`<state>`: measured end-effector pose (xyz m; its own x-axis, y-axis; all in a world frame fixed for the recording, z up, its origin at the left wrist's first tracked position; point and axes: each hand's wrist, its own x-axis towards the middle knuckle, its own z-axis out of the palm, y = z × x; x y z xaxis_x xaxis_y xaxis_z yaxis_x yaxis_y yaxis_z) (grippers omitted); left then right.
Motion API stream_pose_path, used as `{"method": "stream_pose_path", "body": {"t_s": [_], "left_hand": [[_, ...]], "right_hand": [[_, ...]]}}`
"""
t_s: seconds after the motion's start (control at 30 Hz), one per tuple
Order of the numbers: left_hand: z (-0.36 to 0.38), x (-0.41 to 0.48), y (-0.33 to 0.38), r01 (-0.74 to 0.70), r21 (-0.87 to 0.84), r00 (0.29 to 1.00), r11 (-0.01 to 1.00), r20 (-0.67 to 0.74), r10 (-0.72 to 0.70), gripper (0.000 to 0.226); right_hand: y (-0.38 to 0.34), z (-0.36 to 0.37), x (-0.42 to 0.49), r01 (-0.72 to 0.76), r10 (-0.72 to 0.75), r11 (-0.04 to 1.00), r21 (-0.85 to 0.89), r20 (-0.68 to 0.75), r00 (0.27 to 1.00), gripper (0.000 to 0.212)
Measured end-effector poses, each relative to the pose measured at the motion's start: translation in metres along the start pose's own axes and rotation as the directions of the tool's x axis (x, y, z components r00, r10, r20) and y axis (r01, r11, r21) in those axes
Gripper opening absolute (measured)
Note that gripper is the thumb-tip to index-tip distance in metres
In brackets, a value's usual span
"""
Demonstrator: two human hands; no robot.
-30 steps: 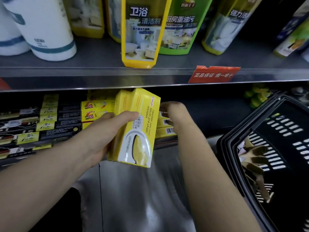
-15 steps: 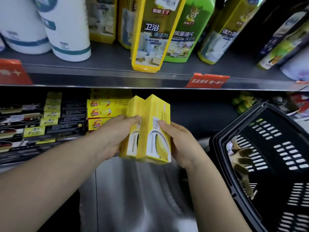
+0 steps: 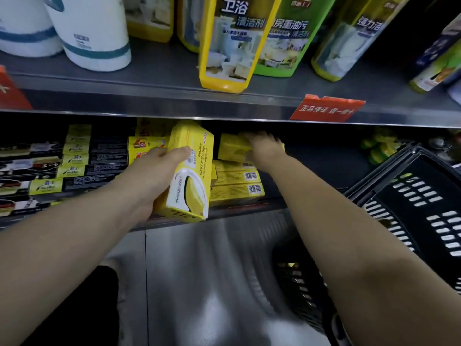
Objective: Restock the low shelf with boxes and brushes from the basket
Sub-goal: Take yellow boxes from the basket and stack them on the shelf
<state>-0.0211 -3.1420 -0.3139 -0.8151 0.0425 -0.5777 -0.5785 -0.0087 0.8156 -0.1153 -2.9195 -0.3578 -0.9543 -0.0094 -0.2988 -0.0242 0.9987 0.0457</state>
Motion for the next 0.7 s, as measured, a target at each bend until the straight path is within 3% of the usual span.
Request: {"method": "stream_pose_path", "body": {"t_s": [0.2,0.4,0.57,0.63,0.7], "left_hand": [[-0.002,0.012,0.000,-0.026,-0.034,1.000,0.999,-0.004,0.026,0.023],[0.000,0.017,0.000,-0.059,-0.047,0.998,0.997,-0.018,0.059,0.018],[0.004,0.016,-0.001,-0.066,-0.018,0.998,0.998,0.009,0.066,0.018],[0.005,0.015,-0.001,-0.061,-0.009,0.998,0.998,0.015,0.061,0.019],[0.005,0.014,-0.001,-0.054,0.013,0.999,0.998,0.012,0.053,0.020]], "right_hand": [[-0.008,0.034,0.041,0.082,-0.087,0.991,-0.103,-0.044,0.995,0.067],[-0.021,0.060,0.061,0.124,-0.120,0.991,-0.044,0.092,0.989,0.055],[-0.023,0.066,0.050,0.197,-0.184,0.980,-0.023,0.265,0.947,0.061],[-0.026,0.053,0.041,0.090,-0.117,0.988,0.123,0.234,0.965,0.059],[-0.030,0.036,0.026,-0.089,0.031,0.932,0.352,0.168,0.985,0.047]]}}
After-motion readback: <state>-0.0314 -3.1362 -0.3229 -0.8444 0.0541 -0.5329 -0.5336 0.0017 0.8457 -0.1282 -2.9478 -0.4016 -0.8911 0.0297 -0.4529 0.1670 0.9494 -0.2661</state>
